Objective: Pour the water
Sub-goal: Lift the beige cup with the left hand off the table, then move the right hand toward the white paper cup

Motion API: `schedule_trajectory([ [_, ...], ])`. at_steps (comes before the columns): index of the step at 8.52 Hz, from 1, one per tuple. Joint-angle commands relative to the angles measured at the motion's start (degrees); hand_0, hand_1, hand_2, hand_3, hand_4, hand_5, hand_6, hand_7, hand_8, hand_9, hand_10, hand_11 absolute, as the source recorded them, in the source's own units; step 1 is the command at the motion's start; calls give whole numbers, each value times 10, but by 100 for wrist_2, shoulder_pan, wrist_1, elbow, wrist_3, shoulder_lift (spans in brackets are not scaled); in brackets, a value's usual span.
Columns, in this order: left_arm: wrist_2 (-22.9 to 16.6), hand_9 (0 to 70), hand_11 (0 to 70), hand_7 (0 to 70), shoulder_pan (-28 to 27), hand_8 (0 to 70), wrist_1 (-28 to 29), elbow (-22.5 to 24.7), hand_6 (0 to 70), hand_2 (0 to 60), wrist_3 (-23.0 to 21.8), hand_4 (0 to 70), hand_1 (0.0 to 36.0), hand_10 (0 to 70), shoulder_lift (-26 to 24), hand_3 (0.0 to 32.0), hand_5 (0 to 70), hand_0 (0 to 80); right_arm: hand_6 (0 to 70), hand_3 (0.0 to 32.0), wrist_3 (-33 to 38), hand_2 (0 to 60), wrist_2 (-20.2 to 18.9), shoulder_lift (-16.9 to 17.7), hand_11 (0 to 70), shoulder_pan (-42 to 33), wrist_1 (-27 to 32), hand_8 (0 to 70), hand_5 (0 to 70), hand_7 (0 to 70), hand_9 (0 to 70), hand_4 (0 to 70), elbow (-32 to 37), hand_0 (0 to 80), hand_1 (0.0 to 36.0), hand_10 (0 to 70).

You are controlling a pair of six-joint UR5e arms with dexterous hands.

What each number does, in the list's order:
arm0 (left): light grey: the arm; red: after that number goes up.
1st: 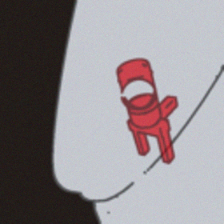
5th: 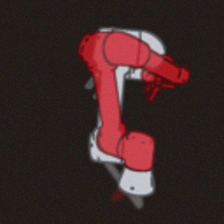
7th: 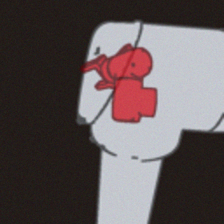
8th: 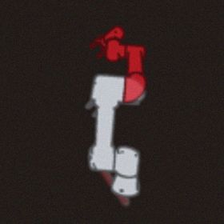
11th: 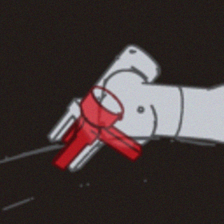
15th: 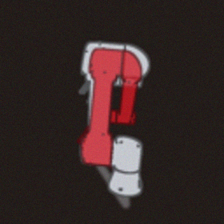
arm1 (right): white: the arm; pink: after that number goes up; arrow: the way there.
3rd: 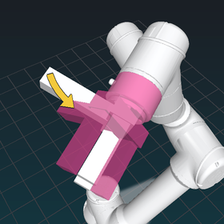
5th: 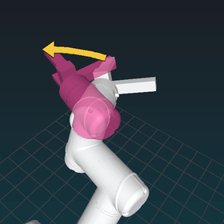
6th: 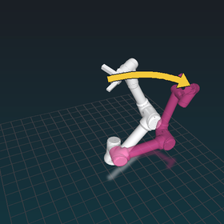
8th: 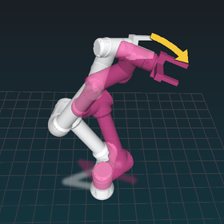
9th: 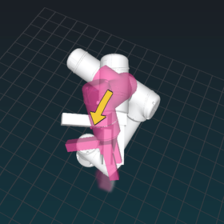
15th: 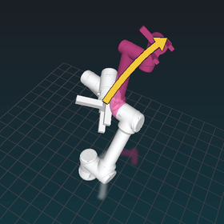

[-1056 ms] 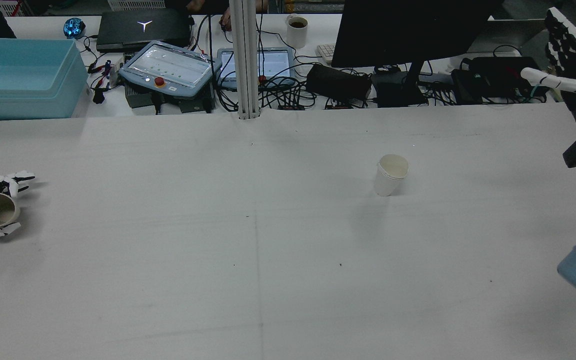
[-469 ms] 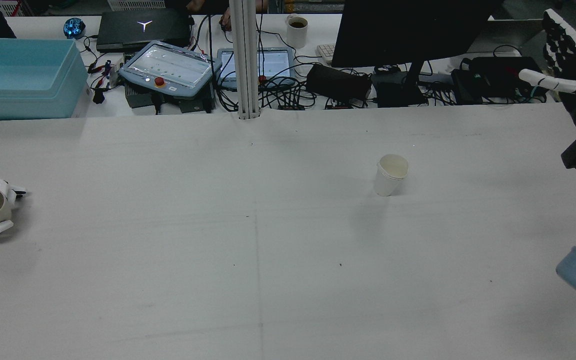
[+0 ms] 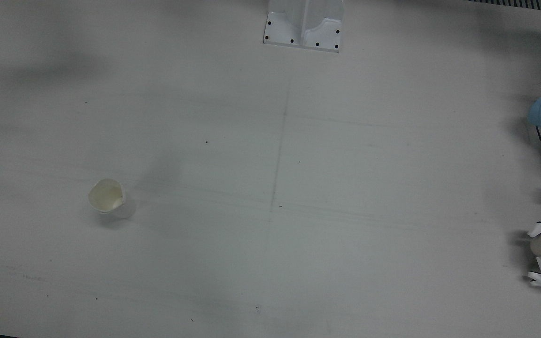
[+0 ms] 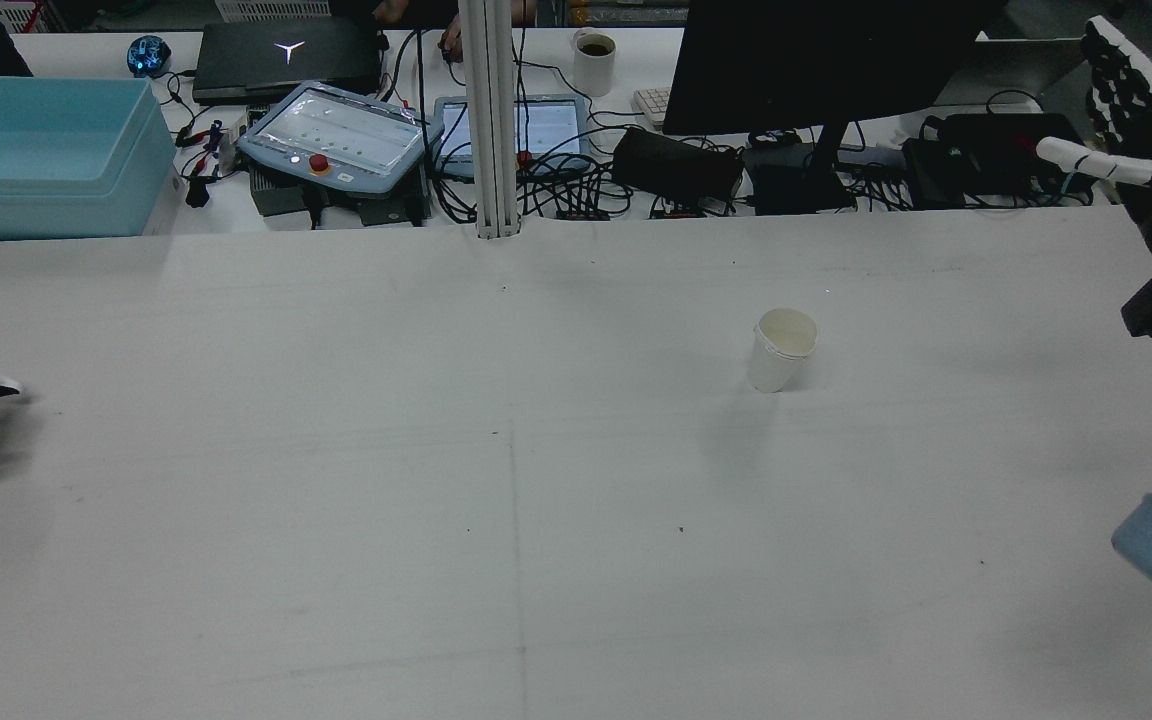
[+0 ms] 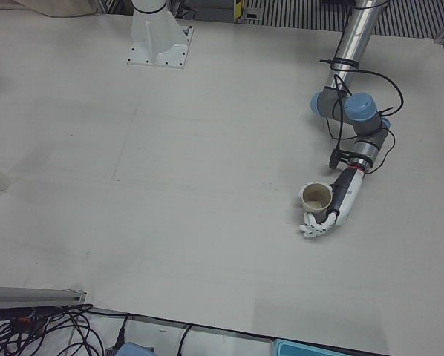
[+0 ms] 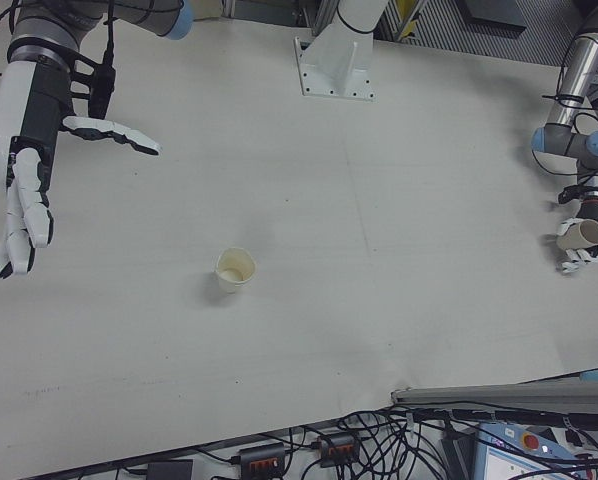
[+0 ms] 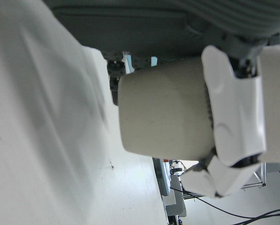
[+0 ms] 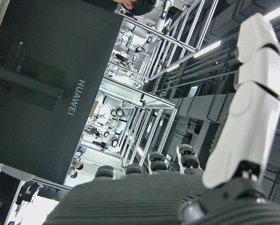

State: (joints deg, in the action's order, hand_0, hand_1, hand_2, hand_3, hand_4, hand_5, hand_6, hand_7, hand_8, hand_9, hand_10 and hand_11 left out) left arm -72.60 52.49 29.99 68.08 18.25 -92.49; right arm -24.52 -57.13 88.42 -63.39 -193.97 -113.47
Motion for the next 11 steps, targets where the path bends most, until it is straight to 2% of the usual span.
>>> schedule_trajectory([
  [1, 395, 390, 226, 616, -2, 266, 462, 21, 421, 600, -461, 223, 360, 134, 345, 0, 700, 523, 33, 54, 0, 175, 0, -44, 29, 28, 0, 0, 84, 98, 5, 68, -9, 502, 196, 6],
  [2, 396, 399, 226, 625, 42, 275, 455, 230, 435, 600, -558, 243, 360, 132, 389, 0, 700, 554, 31, 52, 0, 181, 0, -244, 30, 20, -9, 0, 80, 92, 4, 67, 18, 511, 206, 6],
  [3, 396, 403, 223, 634, 33, 279, 368, 711, 447, 600, -568, 250, 360, 131, 668, 0, 700, 559, 30, 62, -61, 182, 35, -264, 35, 228, 0, 0, 80, 89, 3, 59, 96, 509, 206, 10],
  [4, 396, 410, 223, 640, 42, 286, 219, 1107, 456, 600, -577, 249, 360, 131, 862, 0, 700, 548, 27, 60, -53, 173, 122, -281, 39, 727, 43, 0, 63, 76, 1, 48, 454, 508, 203, 12],
  [6, 396, 410, 223, 642, 42, 287, 182, 1251, 462, 600, -629, 249, 360, 131, 1004, 0, 700, 555, 5, 72, -44, 140, 350, -457, 35, 1476, 375, 0, 6, 24, 0, 6, 1096, 507, 199, 9],
  [7, 405, 408, 222, 639, 42, 285, 182, 1260, 457, 600, -647, 241, 360, 130, 1075, 0, 700, 554, 7, 58, -18, 131, 412, -457, 43, 1670, 752, 0, 18, 25, 0, 17, 1560, 509, 197, 14],
  [8, 405, 407, 221, 637, 42, 284, 191, 1260, 452, 600, -656, 234, 360, 129, 1136, 0, 700, 553, 8, 58, 8, 121, 422, -501, 44, 1846, 1321, 0, 28, 25, 0, 21, 1982, 517, 202, 15],
  [10, 413, 403, 219, 630, 42, 279, 217, 1260, 445, 600, -656, 225, 360, 128, 1216, 0, 700, 551, 17, 60, 9, 122, 413, -528, 41, 2032, 1538, 0, 51, 54, 0, 50, 2057, 556, 236, 11],
  [11, 413, 402, 219, 628, 42, 279, 217, 1260, 444, 600, -656, 221, 360, 128, 1216, 0, 700, 552, 17, 64, 0, 124, 404, -510, 42, 2076, 1529, 0, 44, 51, 0, 47, 2135, 553, 235, 12],
])
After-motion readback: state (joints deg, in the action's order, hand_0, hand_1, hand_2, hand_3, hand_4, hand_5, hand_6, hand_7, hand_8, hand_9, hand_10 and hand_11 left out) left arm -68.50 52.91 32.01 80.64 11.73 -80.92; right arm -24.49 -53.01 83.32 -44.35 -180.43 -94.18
